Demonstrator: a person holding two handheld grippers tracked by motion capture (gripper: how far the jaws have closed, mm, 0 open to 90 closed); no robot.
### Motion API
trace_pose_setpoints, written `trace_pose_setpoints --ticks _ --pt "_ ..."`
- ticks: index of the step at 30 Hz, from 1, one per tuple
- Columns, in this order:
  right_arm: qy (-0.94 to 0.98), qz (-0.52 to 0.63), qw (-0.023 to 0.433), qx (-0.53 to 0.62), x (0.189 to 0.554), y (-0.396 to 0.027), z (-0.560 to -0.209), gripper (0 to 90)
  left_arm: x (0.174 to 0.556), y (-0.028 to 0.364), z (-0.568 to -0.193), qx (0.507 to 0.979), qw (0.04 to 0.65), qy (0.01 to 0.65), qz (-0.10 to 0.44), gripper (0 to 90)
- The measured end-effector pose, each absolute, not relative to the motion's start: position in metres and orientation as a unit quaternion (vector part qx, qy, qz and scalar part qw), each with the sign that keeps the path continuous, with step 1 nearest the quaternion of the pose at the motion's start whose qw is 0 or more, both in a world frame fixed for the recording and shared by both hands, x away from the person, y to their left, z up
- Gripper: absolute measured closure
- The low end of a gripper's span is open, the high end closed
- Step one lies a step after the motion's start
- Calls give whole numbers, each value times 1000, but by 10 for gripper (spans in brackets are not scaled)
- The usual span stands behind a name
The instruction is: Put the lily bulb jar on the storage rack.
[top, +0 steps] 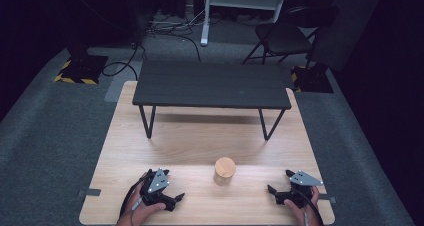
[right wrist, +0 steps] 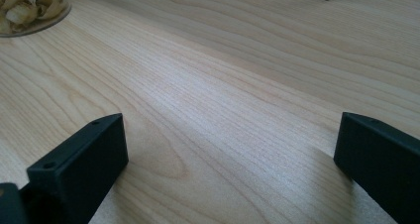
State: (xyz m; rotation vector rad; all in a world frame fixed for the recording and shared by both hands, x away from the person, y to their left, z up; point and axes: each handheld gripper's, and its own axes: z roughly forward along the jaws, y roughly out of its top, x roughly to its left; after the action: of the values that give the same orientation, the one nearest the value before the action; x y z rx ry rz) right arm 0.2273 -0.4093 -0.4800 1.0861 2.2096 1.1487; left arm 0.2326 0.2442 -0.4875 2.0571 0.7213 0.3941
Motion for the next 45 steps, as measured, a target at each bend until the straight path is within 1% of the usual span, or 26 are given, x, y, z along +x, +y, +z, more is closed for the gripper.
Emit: trace_pose_setpoints --ticks 15,21,23,26,30,34,39,45 --pt "794 412 213 393 226 -408 -480 0 231 244 -487 831 445 293 161 5" --pt "794 412 212 393 226 -408 -480 0 236 242 -482 843 438 274 152 6" --pt "794 413 212 393 226 -408 -480 0 236 236 -477 851 429 261 153 5" --pt "794 413 212 393 226 -408 -480 0 237 222 -466 867 413 224 164 10" --pt "794 413 212 393 226 -409 -480 0 249 210 -451 867 427 209 150 10" --pt "794 413 213 393 226 -408 -480 0 260 192 -434 875 420 185 157 11" --pt "794 412 213 393 226 -409 -480 0 279 175 -421 876 431 167 137 10" --pt "794 412 213 393 226 -409 -480 0 295 148 -418 888 423 139 116 13"
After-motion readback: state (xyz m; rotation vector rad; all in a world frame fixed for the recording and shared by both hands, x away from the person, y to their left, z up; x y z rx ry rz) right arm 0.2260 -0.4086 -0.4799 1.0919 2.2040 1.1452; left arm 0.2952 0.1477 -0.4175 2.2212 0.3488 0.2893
